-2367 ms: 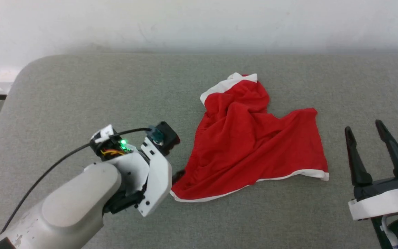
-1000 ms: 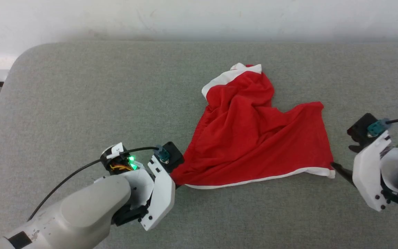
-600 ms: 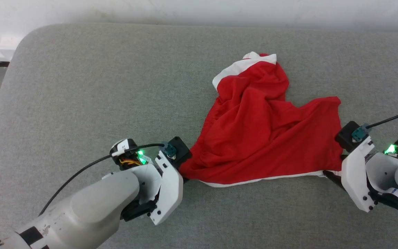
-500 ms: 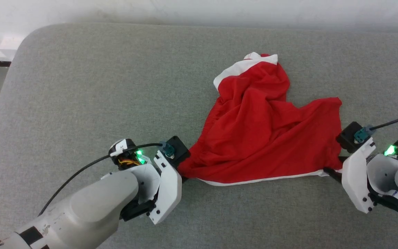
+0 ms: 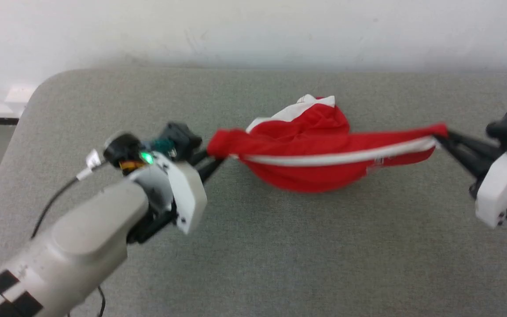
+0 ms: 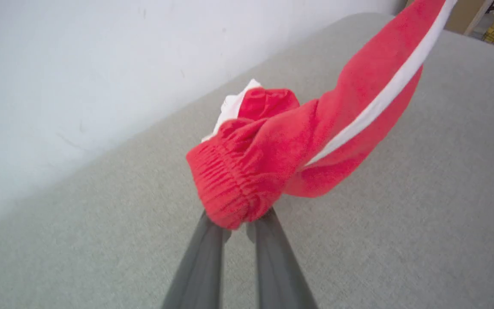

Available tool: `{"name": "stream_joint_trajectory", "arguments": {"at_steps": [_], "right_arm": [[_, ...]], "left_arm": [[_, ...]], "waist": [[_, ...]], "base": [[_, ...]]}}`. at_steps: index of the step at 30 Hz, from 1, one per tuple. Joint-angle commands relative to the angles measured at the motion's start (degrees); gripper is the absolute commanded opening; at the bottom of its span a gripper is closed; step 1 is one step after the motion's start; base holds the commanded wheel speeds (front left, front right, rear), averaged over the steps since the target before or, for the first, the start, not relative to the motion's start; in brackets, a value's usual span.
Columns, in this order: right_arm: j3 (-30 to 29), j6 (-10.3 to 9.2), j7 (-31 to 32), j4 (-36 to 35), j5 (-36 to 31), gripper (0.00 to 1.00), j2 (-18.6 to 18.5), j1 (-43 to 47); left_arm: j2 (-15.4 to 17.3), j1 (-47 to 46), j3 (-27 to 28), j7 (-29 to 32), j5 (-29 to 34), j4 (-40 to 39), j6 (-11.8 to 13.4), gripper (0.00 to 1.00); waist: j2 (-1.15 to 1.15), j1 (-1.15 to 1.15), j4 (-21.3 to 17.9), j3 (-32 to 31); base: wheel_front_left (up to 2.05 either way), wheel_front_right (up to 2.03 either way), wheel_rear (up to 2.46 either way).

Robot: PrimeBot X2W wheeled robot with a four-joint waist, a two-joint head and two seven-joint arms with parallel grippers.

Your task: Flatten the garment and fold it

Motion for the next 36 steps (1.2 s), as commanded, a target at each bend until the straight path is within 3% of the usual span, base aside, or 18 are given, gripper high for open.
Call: {"name": "stream_joint_trajectory", "arguments": {"at_steps": [1, 6, 17, 27, 36], "right_arm": [[-3.3, -0.13, -1.2, -1.9, -1.1, 0.0, 0.0, -1.9], [-11.2, -0.13, -1.9, -3.8, -5.5, 0.0, 1.9, -6.3], [-20.9, -0.13, 1.1, 0.6, -14.3, 0.0, 9.6, -22.8], [-23.4, -0.13, -0.4, 9.0, -24.2, 0.0, 13.0, -41.6], [-24.5, -0.13, -3.5, 15.2, -25.3, 0.0, 15.5, -49.0]], "left_arm": [[0.8, -3.2, 2.3, -1.6, 0.3, -1.7, 1.2, 0.0], [1.0, -11.2, 6.2, -2.0, 1.3, -3.7, 2.5, 0.0], [-2.5, -31.0, 12.0, 1.9, 2.0, 1.8, 2.1, 0.0], [-6.7, -47.0, 15.9, -0.7, 4.6, 10.1, 2.5, 0.0], [-8.0, -49.8, 17.4, -5.1, 4.6, 14.6, 2.1, 0.0]], "waist": [[0.0, 0.0, -1.0, -1.1], [0.0, 0.0, -1.6, -0.1], [0.0, 0.0, -3.5, 8.6], [0.0, 0.0, -5.2, 19.9], [0.0, 0.0, -5.9, 23.6]], "base": [[0.0, 0.0, 0.0], [0.0, 0.0, 0.0], [0.0, 0.0, 0.0], [0.0, 0.0, 0.0], [0.0, 0.0, 0.0]]}}
